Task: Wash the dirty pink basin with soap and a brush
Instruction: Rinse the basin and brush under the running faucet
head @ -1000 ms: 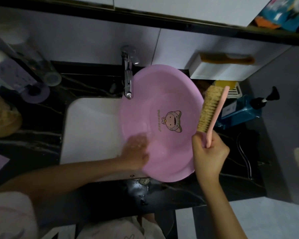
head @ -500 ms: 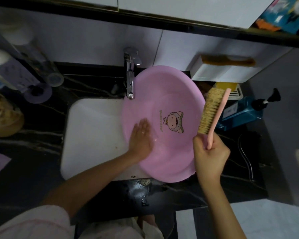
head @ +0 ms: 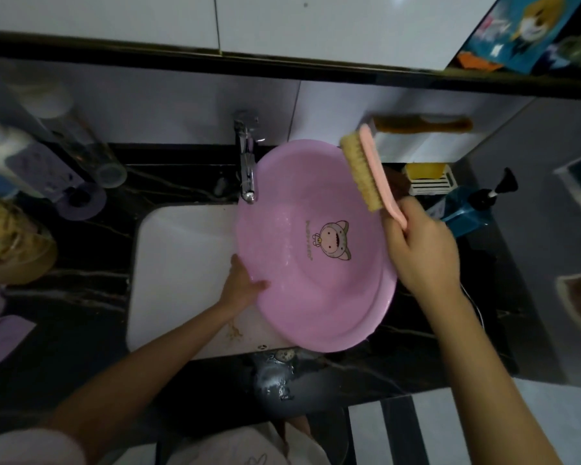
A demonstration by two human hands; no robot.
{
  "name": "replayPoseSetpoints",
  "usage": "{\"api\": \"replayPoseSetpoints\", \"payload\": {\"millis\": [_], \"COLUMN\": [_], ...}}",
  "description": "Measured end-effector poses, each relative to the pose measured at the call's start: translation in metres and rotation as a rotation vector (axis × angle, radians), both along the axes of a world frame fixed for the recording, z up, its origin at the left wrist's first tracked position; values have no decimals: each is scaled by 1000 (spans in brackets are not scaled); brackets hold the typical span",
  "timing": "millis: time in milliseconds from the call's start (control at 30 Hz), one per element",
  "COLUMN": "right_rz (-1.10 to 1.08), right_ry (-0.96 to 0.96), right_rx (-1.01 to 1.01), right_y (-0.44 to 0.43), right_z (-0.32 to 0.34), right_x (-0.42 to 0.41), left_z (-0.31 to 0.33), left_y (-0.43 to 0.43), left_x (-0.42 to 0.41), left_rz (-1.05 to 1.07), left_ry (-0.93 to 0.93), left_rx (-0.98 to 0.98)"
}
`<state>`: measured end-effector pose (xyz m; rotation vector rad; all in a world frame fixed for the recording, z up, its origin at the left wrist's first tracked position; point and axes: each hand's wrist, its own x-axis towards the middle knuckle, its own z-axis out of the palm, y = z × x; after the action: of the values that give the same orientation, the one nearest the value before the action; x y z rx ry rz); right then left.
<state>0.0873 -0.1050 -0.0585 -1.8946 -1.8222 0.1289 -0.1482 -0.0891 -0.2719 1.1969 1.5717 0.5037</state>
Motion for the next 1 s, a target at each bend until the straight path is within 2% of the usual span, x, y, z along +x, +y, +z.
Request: {"api": "replayPoseSetpoints", "payload": {"millis": [233,300,433,533,700,767,833,1000], "right_rz": [58,45,-5,-106,-214,-204,-174,-138], "right_ry": [-154,-78,220,404,553,563,531,428], "right_rx": [-121,-143,-168,-115,75,102,119,136], "right_y": [73,64,26,-1,-24,-28,-31,-34], "right_z": [18,20,15,-6,-28,-32,-33,-38], "right_x": [-1,8,19,10,-12,-17,-23,-26], "left_z": [0,4,17,26,11,1,-6,-8], "left_y": [5,12,38,60,58,41,15,-23], "left_x": [-11,-15,-11,-1,22,40,60,91], "left_rz": [-56,-44,-64,-47,-123,-237,-383,-555], "left_ry": [62,79,135,203,482,672,685,660], "left_rx": [104,180,282,410,451,492,460,223]}}
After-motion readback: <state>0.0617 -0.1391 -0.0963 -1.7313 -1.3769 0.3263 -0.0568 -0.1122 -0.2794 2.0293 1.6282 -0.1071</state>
